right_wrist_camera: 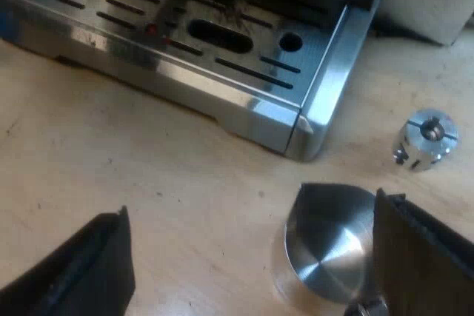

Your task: Remove mug from coffee machine

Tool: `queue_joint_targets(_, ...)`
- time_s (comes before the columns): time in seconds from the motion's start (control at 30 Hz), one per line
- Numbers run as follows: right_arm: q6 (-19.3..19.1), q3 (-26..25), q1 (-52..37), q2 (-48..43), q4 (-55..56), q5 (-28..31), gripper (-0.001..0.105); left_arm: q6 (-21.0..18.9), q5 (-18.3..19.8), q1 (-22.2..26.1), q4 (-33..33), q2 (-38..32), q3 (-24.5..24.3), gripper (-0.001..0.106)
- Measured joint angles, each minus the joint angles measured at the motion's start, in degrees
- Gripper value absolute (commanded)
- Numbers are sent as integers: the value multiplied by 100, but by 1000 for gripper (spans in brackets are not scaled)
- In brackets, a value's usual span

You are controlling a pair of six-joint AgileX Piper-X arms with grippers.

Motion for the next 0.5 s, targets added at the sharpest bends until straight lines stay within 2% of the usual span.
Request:
queue_joint_targets(0.1,-22,-172,-356,285,-4,-315,69,-33,289,630,23,0,-34,86)
queue_joint_targets(0.17,-20,-204,-525,333,-4,-485,69,-74,339,855,47,0,-34,86)
queue_joint_targets(0.23,-20,-227,-773,387,-24,-668,69,-119,396,1388,146,0,-34,86)
queue_joint_targets(0.27,-49,-228,-925,400,-27,-745,69,-119,416,1508,155,0,-34,86)
queue_joint_targets(0.3,-297,-227,-1747,415,-36,-1215,69,-119,428,1768,165,0,-34,86)
queue_joint_targets(0.5,-968,-227,-3691,415,-36,-2197,69,-129,330,2189,208,0,-34,86)
